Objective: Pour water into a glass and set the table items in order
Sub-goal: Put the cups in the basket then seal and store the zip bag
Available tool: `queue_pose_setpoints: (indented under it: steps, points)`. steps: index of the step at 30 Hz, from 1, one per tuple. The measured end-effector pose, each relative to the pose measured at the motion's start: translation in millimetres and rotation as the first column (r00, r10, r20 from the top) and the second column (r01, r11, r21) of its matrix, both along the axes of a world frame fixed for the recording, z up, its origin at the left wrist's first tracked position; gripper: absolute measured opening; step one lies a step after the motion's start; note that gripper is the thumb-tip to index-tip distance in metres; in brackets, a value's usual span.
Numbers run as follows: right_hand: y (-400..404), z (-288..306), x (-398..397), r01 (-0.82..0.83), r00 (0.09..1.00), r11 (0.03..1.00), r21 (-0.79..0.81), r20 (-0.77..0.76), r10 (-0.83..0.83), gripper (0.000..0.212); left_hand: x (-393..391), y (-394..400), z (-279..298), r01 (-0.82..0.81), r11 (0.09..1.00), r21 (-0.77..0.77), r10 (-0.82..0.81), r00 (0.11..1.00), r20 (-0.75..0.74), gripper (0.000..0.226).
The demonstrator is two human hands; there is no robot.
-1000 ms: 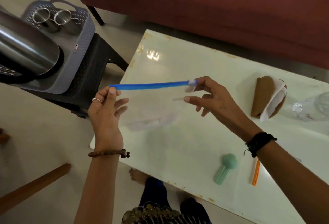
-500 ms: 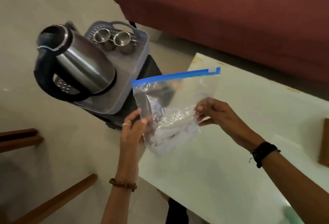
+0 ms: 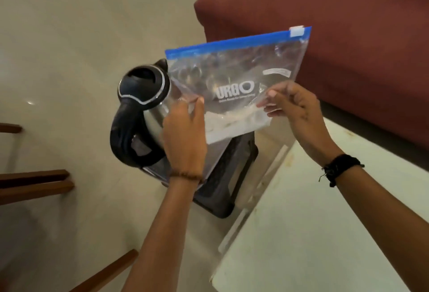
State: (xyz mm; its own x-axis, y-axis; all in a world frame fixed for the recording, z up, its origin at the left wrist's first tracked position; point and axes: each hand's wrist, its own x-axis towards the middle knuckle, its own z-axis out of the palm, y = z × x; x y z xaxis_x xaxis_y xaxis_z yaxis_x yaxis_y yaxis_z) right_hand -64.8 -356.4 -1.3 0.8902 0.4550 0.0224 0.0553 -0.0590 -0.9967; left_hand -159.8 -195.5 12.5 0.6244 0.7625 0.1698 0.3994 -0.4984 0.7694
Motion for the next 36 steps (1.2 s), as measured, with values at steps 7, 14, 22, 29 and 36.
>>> queue_pose_setpoints:
  steps: [7, 14, 22, 29, 36]
  points:
    - [39.8, -23.1, 26.6, 0.149, 0.984, 0.986, 0.08, -0.106, -0.14, 0.013, 88.1, 23.0, -15.0, -0.03, 0.967, -0.254, 0.061, 0.991, 0.115, 0.025]
    - [89.6, -45.9, 37.0, 0.17, 0.953, 0.985, 0.032, -0.261, -0.155, 0.014, 96.5, 22.9, -41.1, -0.004, 0.941, -0.337, 0.052, 0.99, 0.133, 0.078]
    - [115.6, -55.8, 35.5, 0.065, 0.954, 0.992, -0.108, -0.285, -0.093, 0.021, 85.6, 8.3, -63.0, 0.185, 0.909, -0.373, -0.18, 0.982, 0.046, 0.091]
    - [101.7, -69.9, 33.9, 0.003, 1.0, 0.887, -0.462, 0.011, 0.002, 0.015, 61.6, 6.1, -87.1, 0.217, 0.875, -0.434, -0.281, 0.955, -0.09, 0.088]
    - [139.9, -62.1, 37.8, -0.054, 0.991, 0.927, -0.371, -0.133, 0.004, 0.012, 55.8, 17.4, -92.5, 0.198, 0.827, -0.527, -0.318, 0.937, -0.147, 0.077]
